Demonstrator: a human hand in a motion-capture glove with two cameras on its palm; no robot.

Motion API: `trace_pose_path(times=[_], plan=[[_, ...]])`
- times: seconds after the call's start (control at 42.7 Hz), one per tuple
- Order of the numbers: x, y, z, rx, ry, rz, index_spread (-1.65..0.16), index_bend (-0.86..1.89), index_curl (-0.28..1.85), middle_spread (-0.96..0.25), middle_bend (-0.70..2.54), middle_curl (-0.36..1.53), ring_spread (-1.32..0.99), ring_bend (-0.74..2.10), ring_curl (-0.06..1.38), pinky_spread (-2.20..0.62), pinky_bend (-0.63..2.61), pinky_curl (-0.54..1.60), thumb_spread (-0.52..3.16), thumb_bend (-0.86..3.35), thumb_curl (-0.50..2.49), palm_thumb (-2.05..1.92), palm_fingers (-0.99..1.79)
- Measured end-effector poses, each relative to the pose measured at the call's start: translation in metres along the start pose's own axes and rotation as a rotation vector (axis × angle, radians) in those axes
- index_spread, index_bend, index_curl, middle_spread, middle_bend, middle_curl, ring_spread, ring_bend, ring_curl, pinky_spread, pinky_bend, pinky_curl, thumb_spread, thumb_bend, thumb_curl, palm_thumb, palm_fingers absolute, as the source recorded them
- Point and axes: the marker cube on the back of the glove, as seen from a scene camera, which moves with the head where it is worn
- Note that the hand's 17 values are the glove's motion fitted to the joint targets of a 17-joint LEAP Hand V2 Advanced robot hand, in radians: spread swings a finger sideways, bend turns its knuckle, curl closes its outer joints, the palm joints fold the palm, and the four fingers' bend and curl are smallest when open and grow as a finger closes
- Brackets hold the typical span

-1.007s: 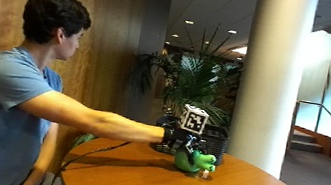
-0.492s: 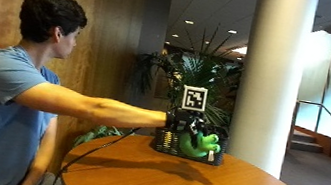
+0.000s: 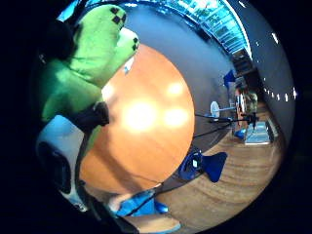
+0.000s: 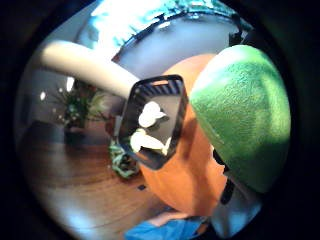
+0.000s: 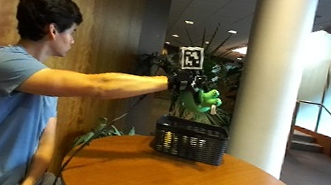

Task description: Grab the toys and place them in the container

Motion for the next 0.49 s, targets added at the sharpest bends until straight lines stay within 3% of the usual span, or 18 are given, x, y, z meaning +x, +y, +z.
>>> trace_pose_path(times=[0.07, 0.187, 0.328, 0.492], plan=[[-0.032, 0.000, -0.008, 0.012, -0.006, -0.025, -0.33, 0.44, 0.59, -0.24, 0.60, 0.57, -0.44, 0.92, 0.44, -0.19, 1.27, 0.32, 0.92, 0.23, 0.87, 0.77, 0.39], [-0.086, 0.010, -0.017, 0.030, -0.031, -0.248, -0.34, 0.42, 0.61, -0.24, 0.60, 0.59, -0.44, 0.93, 0.45, -0.19, 1.29, 0.33, 0.92, 0.22, 0.89, 0.78, 0.37], [-0.141, 0.015, -0.015, 0.041, -0.004, -0.322, -0.33, 0.36, 0.62, -0.22, 0.57, 0.59, -0.43, 0.94, 0.48, -0.19, 1.34, 0.34, 0.95, 0.21, 0.89, 0.76, 0.32], [-0.105, 0.023, -0.007, -0.008, -0.113, -0.311, -0.33, 0.28, 0.61, -0.19, 0.56, 0.60, -0.41, 0.96, 0.50, -0.20, 1.36, 0.35, 1.08, 0.20, 0.88, 0.70, 0.30]])
